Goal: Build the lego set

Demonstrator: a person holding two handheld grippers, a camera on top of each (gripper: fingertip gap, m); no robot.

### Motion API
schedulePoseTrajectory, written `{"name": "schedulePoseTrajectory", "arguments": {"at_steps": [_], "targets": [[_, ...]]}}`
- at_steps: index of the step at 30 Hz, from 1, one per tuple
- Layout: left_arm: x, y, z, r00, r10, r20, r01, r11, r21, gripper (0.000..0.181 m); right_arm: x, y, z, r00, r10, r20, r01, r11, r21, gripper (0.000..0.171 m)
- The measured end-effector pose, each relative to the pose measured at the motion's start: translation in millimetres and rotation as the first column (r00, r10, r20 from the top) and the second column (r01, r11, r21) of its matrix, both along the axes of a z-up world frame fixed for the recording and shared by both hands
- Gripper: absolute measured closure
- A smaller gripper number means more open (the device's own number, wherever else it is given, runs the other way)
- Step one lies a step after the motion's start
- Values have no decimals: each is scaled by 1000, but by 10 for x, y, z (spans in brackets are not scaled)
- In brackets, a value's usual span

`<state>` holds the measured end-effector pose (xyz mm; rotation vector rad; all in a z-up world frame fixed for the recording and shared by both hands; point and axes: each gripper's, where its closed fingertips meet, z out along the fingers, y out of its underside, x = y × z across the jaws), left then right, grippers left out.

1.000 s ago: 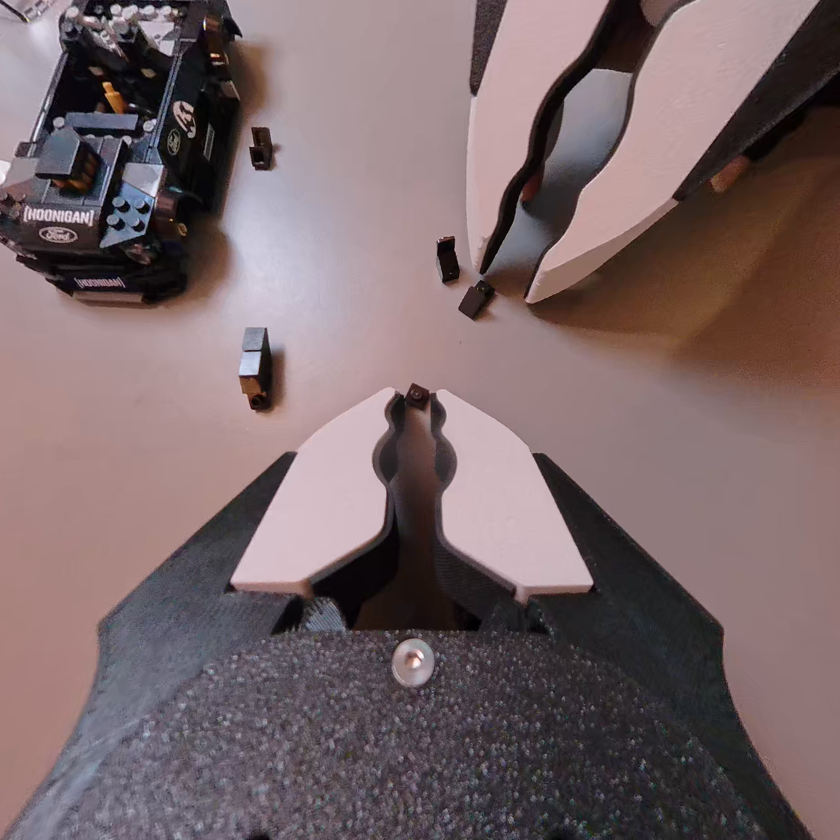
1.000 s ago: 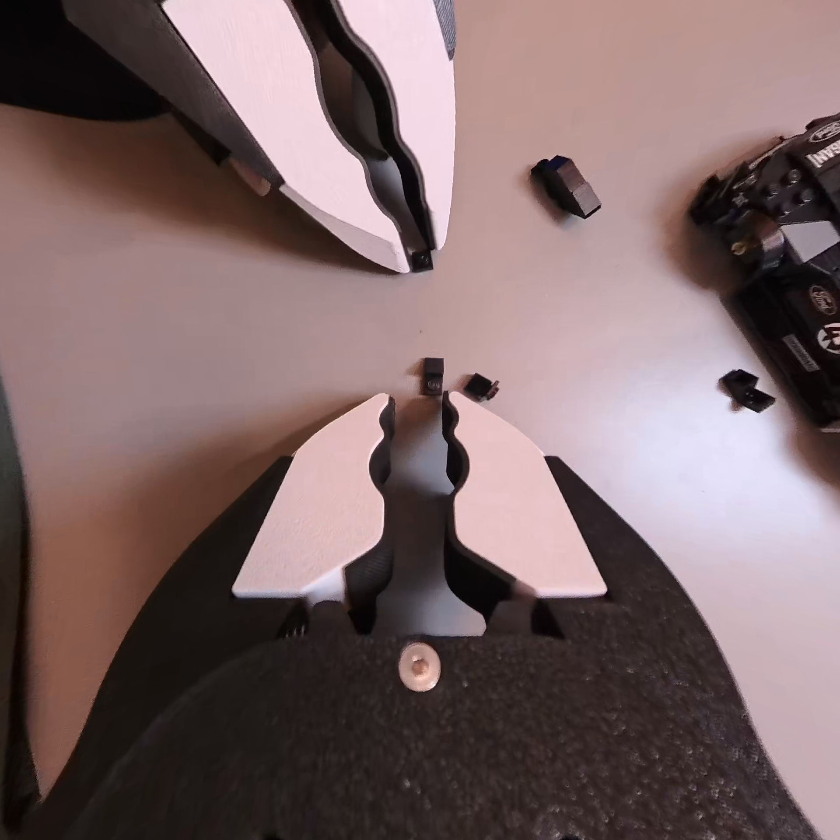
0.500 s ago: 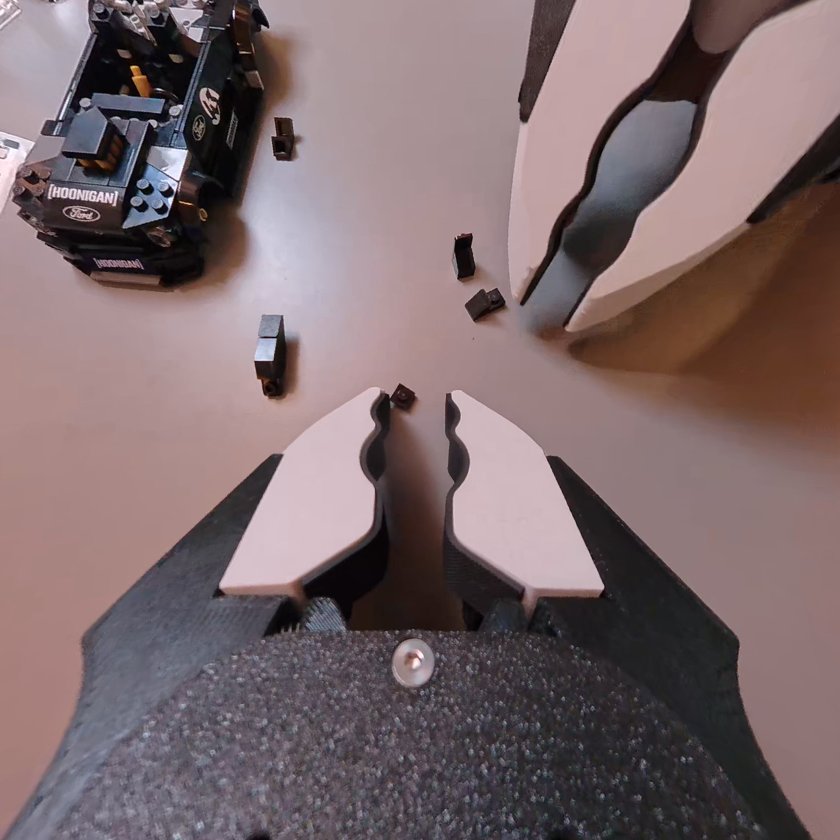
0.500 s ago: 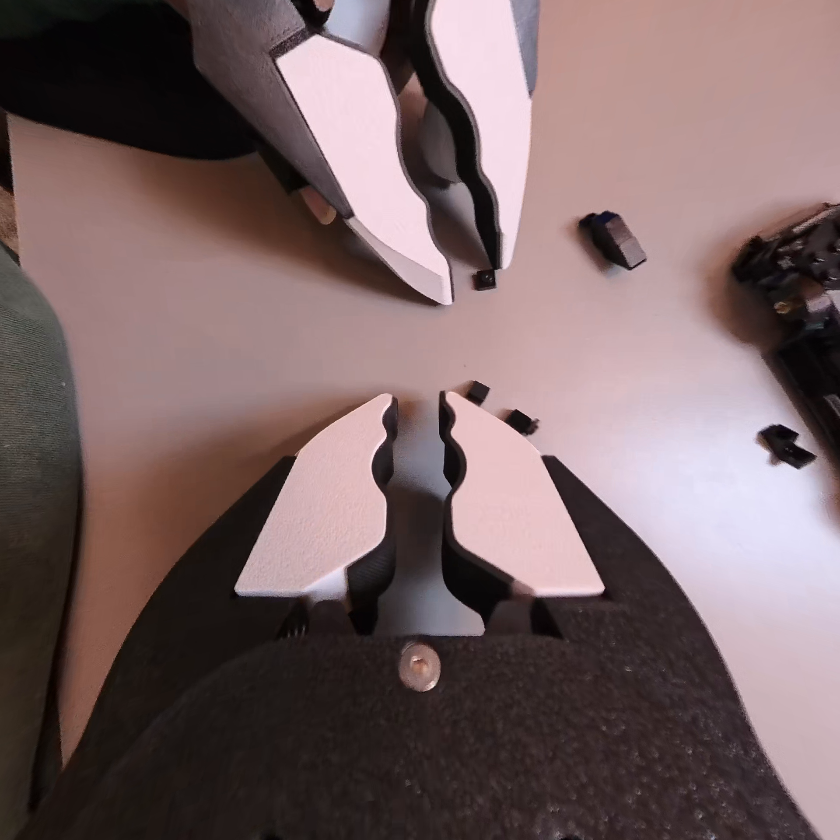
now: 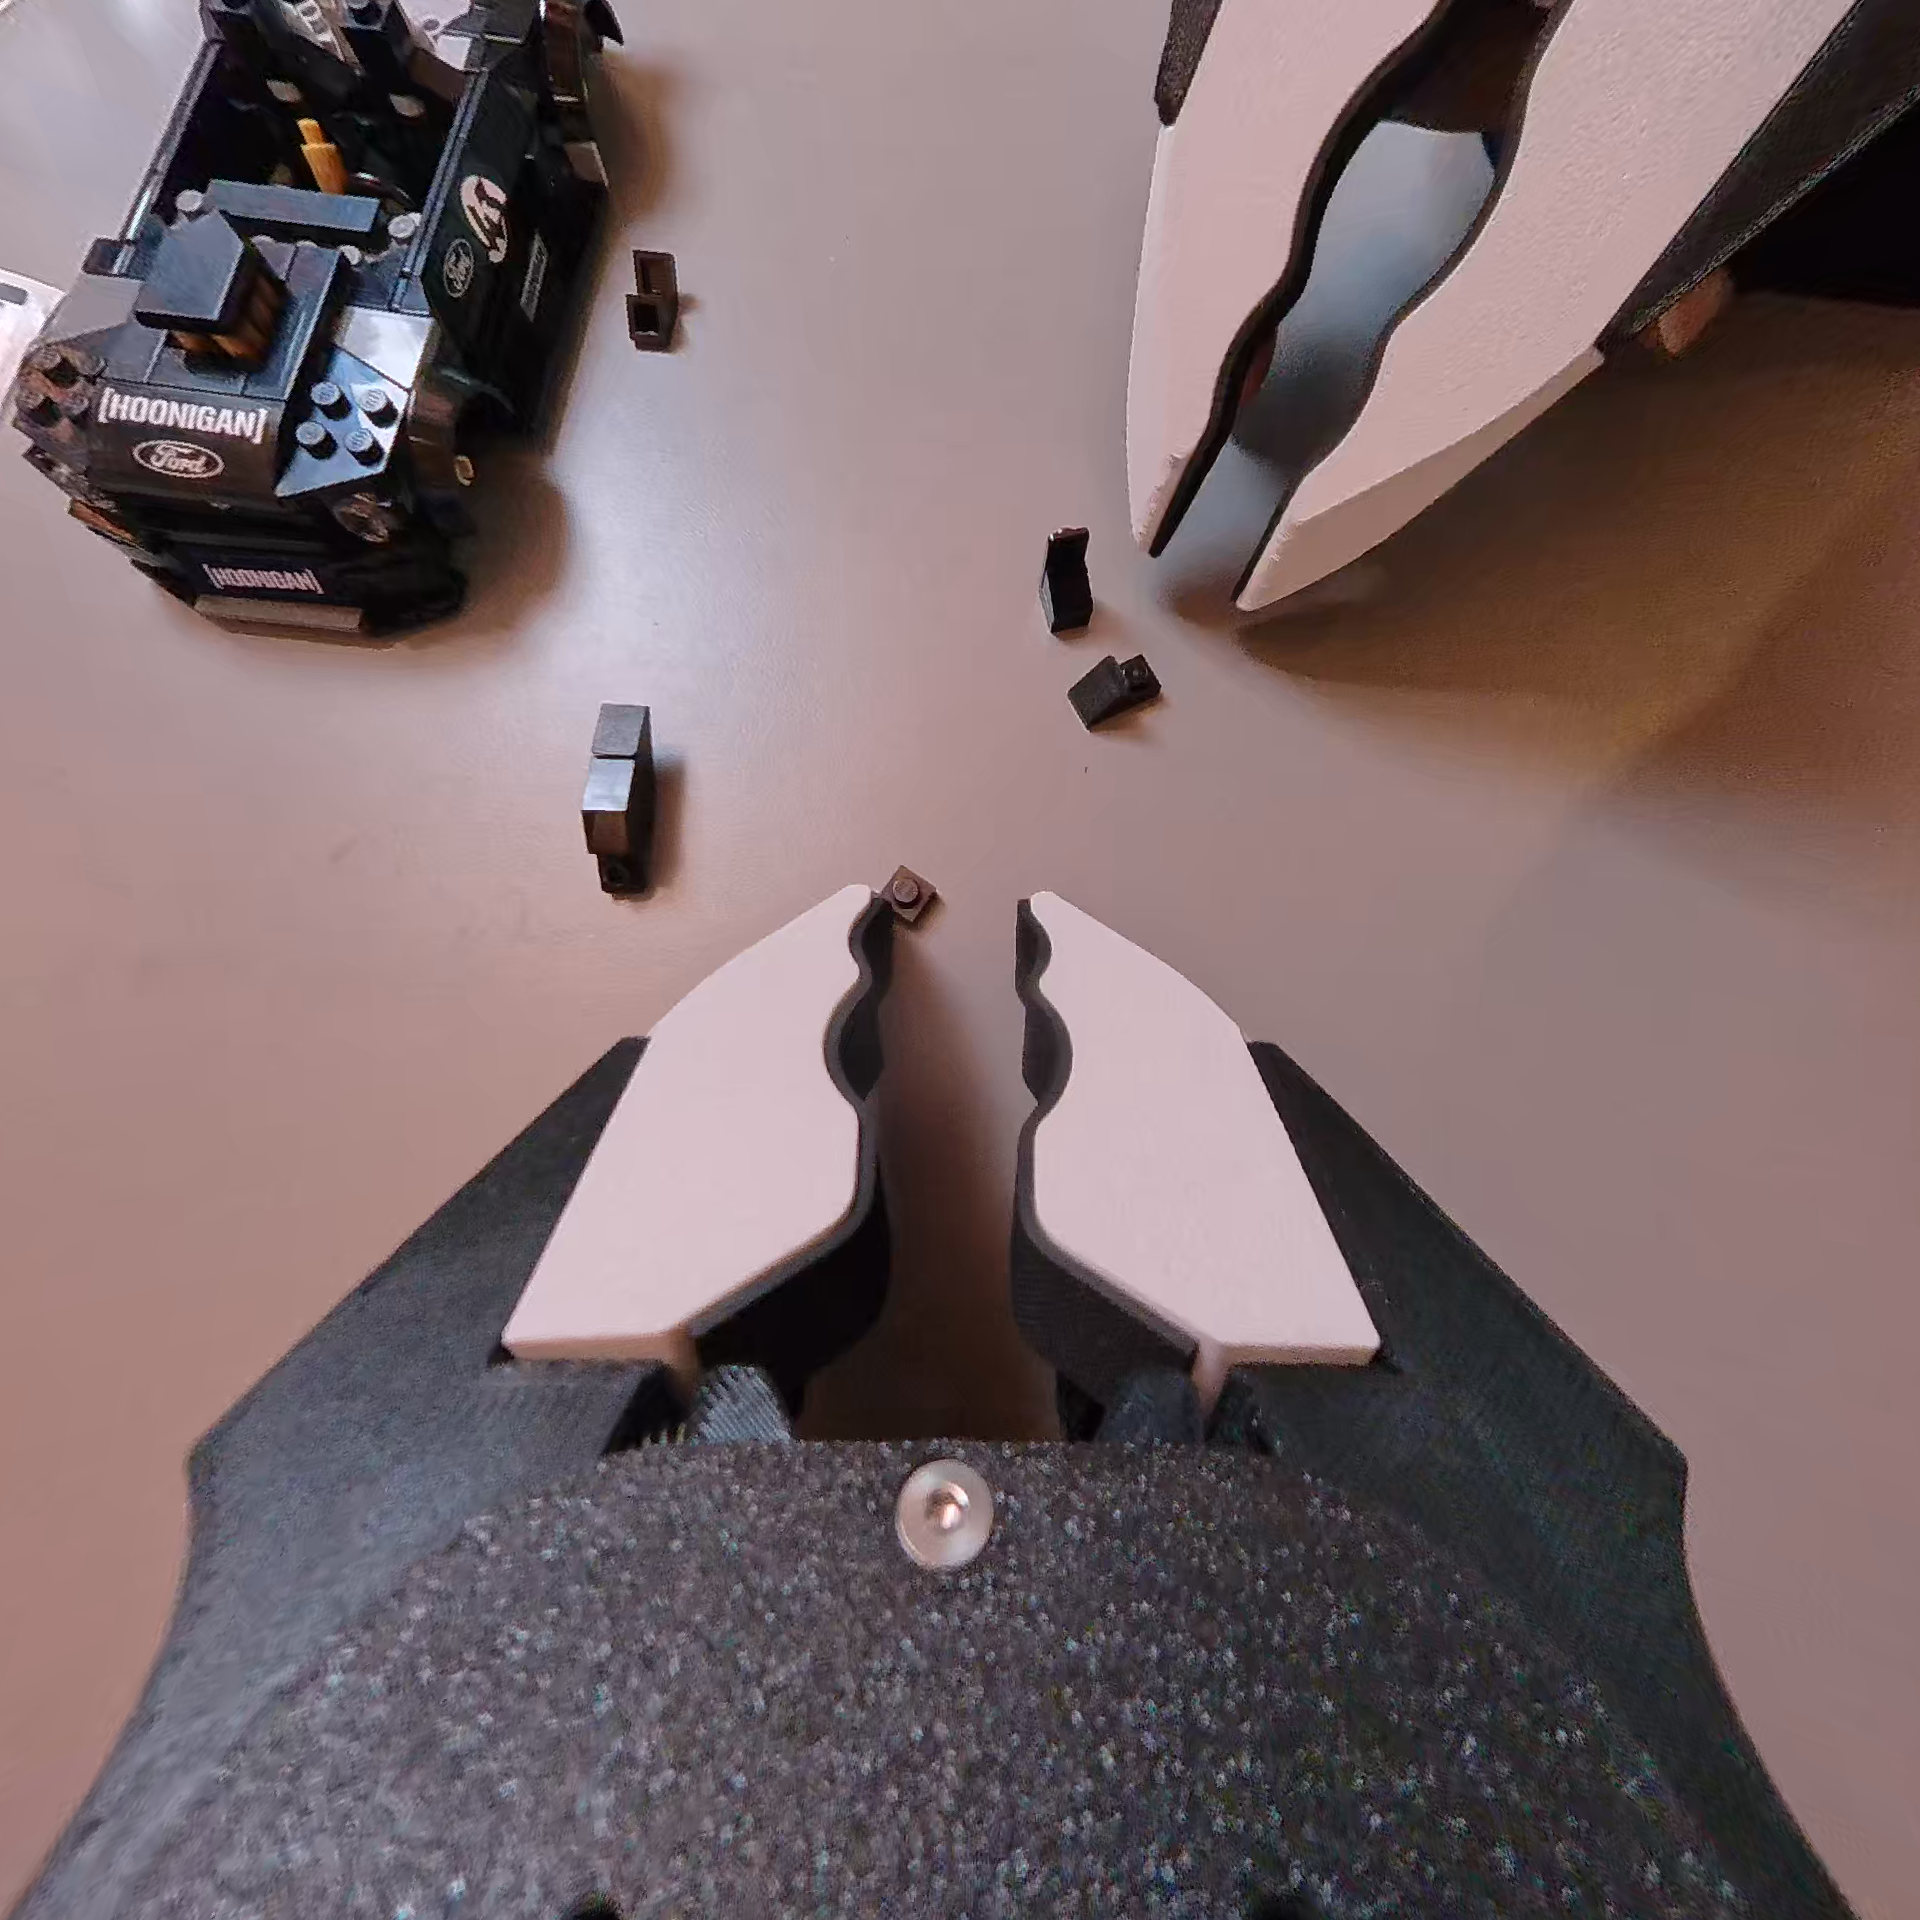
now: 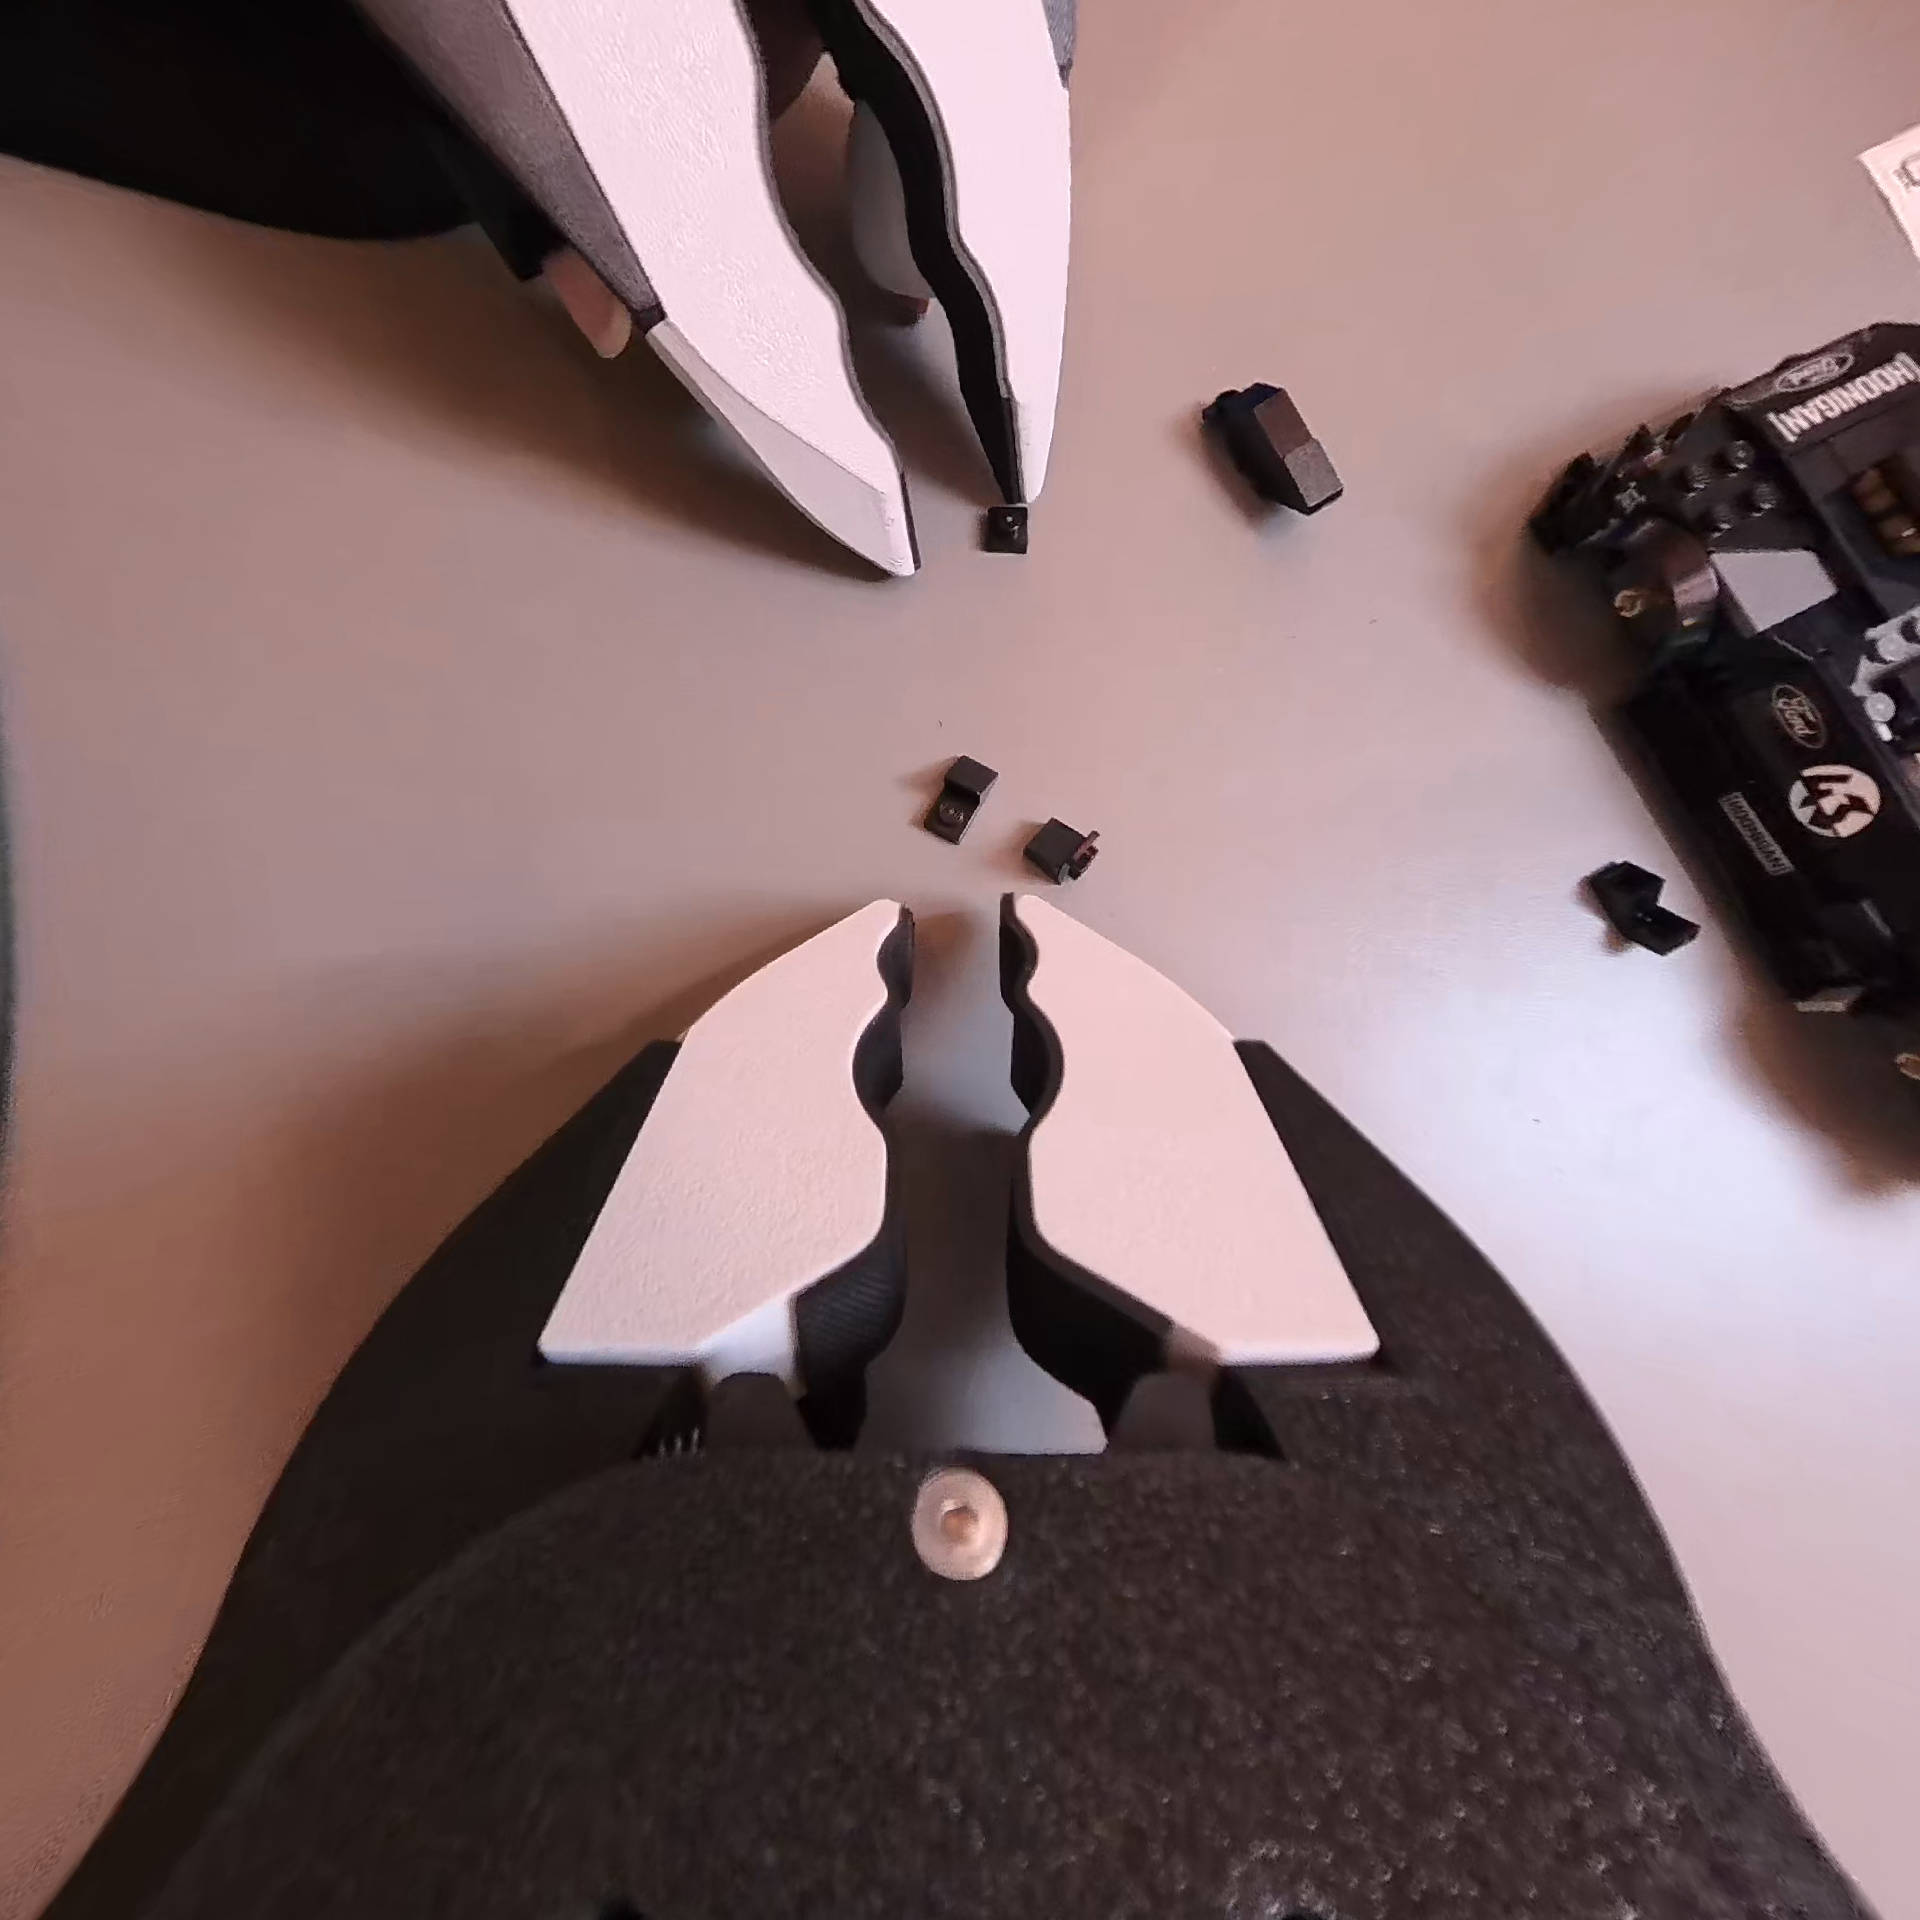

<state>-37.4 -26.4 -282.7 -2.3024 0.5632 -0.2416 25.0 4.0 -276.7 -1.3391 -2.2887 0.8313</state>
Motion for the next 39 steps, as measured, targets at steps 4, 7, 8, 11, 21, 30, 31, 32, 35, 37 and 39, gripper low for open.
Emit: {"name": "schedulePoseTrajectory", "arguments": {"at_steps": [4,7,8,11,21,30,31,32,35,37,39], "targets": [[20,-9,-6,1000,-14,0,14,1000,-5,158,14,-67,-24,992,125,-7,-125,991,50,155],[19,-11,-6,1000,-14,1,14,1000,-6,158,-58,-83,-38,988,155,2,-155,986,67,155],[19,-11,-6,1000,-14,-2,14,1000,-4,158,-78,-84,-47,988,154,17,-155,985,72,155],[16,-10,-6,1000,-12,-6,12,1000,-2,158,-110,-100,-65,987,153,51,-157,984,84,157],[4,-21,-5,1000,-10,-15,10,1000,1,159,-183,-331,13,984,180,-10,-180,983,26,157],[4,-29,-5,1000,-14,-11,14,1000,0,156,-200,-151,-59,981,193,11,-194,978,77,151],[5,-30,-6,1000,-14,-7,14,1000,-2,156,-211,-163,-57,979,205,13,-205,976,77,151],[6,-31,-6,1000,-15,-3,15,1000,-5,155,-217,-170,-60,976,215,23,-216,973,78,151],[2,-27,-8,1000,-12,8,12,1000,-9,154,-196,-192,-68,967,248,57,-252,965,76,158],[-2,-25,-5,1000,-10,15,10,1000,-10,154,-173,-198,-69,966,249,63,-254,964,75,161],[-2,-24,-6,1000,-10,19,10,1000,-11,154,-124,-206,-69,966,249,69,-254,965,67,161]]}}
